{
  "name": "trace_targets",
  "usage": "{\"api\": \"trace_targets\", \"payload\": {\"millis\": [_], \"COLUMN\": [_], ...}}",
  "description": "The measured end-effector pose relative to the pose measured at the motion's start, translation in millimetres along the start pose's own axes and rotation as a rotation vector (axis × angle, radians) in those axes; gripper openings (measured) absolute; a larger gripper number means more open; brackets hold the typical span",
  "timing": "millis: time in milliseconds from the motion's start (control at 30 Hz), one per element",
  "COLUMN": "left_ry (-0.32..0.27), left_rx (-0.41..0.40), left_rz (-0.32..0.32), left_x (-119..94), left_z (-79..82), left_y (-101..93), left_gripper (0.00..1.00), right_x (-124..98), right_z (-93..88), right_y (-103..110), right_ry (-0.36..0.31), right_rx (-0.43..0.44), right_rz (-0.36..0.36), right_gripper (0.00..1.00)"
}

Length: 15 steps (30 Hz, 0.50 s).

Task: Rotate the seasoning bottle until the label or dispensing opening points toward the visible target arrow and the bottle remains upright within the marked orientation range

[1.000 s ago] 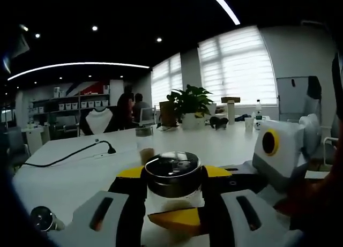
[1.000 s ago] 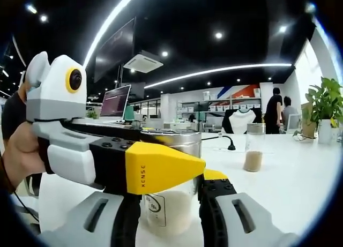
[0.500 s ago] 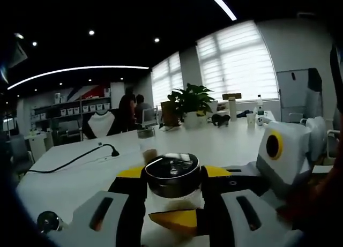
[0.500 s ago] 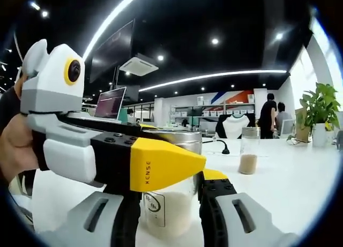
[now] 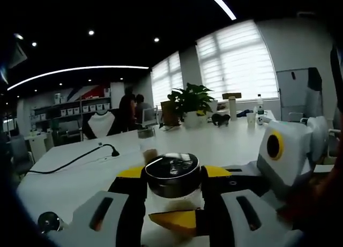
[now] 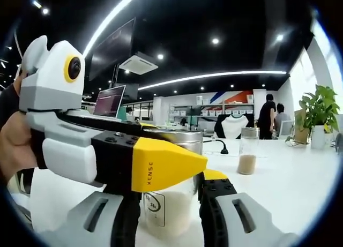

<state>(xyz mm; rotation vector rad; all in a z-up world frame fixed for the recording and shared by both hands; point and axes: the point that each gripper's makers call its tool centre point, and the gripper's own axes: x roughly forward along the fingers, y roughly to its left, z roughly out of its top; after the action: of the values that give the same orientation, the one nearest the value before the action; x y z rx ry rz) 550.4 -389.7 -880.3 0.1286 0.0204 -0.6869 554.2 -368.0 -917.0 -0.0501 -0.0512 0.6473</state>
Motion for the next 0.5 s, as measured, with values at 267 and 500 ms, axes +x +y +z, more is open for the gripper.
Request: {"api": "trace_targets", "payload": {"millis": [267, 500], "left_ry": [0.004, 0.007], "left_rx": [0.010, 0.012], "left_rz": [0.006, 0.005], "left_x": [1.6, 3.8], "left_z": [0.1, 0.1], "left_y": [1.5, 3.0], "left_gripper": [0.43, 0.43], "right_x": [-0.3, -0.4], "right_z": [0.0, 0.1], "right_y": [0.3, 0.6], "right_ry": [0.002, -0.001], "right_rx": [0.003, 0.008], "right_rz": [-0.010, -0.013], "right_gripper": [0.39, 0.39]}}
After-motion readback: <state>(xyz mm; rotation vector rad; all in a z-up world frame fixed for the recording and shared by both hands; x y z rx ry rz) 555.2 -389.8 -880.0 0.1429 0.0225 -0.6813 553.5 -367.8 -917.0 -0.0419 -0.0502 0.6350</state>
